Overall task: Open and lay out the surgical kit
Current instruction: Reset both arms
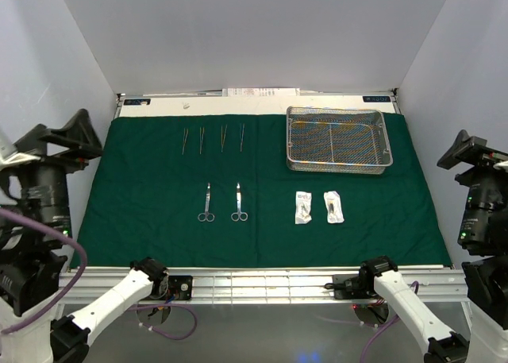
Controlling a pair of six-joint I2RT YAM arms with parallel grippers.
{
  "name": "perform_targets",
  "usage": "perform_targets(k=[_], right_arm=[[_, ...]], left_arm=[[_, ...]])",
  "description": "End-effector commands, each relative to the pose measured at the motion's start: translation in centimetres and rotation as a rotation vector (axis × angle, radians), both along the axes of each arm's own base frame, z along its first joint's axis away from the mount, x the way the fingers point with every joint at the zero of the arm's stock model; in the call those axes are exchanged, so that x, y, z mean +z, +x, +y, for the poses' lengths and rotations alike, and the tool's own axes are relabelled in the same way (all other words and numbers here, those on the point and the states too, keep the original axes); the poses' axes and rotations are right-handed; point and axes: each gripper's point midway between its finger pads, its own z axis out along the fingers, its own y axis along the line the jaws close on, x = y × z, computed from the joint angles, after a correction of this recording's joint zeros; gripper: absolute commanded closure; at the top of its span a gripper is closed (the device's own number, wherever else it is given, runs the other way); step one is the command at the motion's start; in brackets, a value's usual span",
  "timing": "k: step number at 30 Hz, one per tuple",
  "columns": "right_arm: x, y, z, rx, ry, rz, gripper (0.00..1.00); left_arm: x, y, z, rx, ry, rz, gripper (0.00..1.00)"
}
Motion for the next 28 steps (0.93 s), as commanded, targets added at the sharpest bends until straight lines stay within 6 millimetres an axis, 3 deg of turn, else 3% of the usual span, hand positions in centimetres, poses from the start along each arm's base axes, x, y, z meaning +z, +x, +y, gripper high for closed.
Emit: perform_targets(k=[1, 10, 28], right_arm=[[1.1, -1.9, -1.5, -0.062, -0.039, -0.032, 0.10], [1.7, -4.4, -2.6, -0.087, -0.010, -0.088, 0.10], [1.4, -3.5, -1.5, -0.025, -0.013, -0.088, 0.10]], left_arm=[[1.3, -0.5, 1.6, 0.087, 0.068, -0.038, 0.02], [2.8, -2.9, 3.7, 0.148, 0.077, -0.099, 0.02], [2.5, -3.8, 4.6, 0.168, 0.027, -0.129, 0.02]])
